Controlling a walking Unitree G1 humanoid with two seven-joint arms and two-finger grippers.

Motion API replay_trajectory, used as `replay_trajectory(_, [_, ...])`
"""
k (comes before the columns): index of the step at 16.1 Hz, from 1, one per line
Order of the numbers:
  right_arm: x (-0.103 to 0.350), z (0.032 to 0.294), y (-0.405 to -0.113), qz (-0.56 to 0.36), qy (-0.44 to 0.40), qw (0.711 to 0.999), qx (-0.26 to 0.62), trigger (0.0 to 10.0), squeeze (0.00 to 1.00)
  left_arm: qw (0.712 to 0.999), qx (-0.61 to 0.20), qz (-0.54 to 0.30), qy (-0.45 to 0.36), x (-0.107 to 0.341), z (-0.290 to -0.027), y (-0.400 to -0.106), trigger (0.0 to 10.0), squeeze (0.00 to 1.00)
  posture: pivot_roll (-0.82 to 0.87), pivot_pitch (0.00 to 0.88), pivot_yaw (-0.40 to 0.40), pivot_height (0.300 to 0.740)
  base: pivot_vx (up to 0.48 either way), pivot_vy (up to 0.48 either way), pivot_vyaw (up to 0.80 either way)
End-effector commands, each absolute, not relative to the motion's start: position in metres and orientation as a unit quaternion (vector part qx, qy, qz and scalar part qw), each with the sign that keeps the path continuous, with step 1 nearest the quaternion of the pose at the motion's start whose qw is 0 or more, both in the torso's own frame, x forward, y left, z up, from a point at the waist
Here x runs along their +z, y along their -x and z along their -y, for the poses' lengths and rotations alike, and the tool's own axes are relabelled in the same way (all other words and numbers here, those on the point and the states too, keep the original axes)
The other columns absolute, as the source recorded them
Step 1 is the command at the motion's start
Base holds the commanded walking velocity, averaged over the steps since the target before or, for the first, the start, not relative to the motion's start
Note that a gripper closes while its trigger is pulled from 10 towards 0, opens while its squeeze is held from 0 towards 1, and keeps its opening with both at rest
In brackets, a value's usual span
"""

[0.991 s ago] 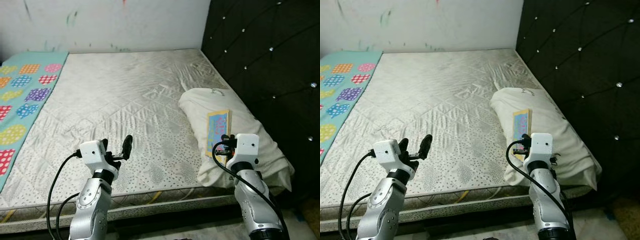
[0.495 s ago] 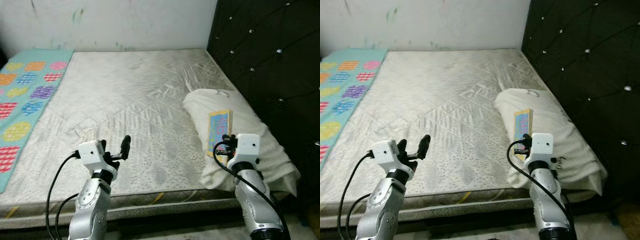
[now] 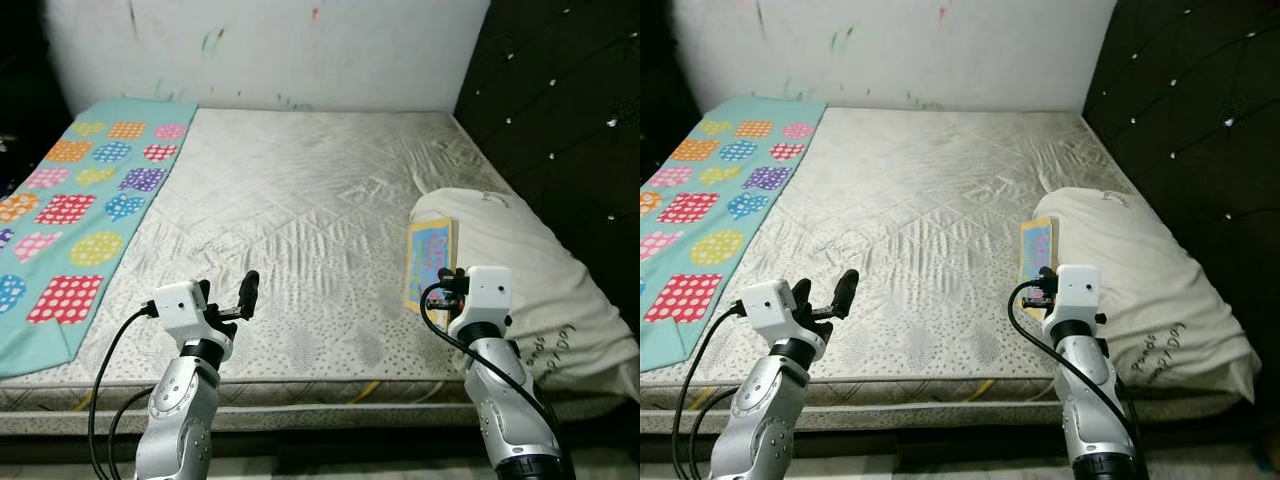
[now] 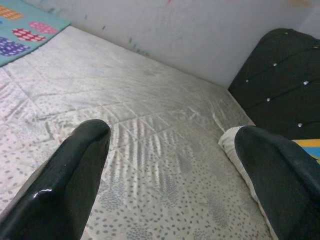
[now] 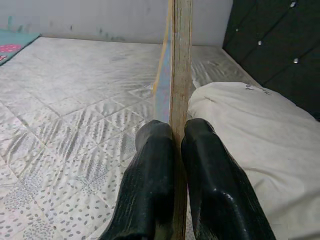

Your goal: Clean up the room

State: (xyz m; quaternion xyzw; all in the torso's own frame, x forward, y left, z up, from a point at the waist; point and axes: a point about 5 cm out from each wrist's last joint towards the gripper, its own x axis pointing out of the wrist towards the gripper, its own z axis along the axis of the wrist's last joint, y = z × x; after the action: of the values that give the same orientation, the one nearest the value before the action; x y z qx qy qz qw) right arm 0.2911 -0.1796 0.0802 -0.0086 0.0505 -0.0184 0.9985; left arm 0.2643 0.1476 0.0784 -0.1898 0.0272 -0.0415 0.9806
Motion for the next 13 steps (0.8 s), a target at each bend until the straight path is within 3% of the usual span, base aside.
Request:
replay_trajectory(1, [0.0906, 0.1827, -0.2946, -0.026, 0.007, 0.999, -0.019, 10.0, 0.00, 0.981, -0.047, -0.020, 0.188, 0.0818, -0.1453, -0.2660, 10.0, 0.00, -0.14, 0.000, -0.010, 0.740, 0.000, 0.000, 0.00])
replay_trajectory(13, [0.0863, 0.1806, -0.2916, -0.027, 0.000, 0.999, -0.025, 10.0, 0.00, 0.976, -0.038, -0.031, 0.210, 0.0779, -0.1447, -0.2671, 10.0, 0.00, -0.13, 0.000, -0.005, 0.740, 0.000, 0.023, 0.00])
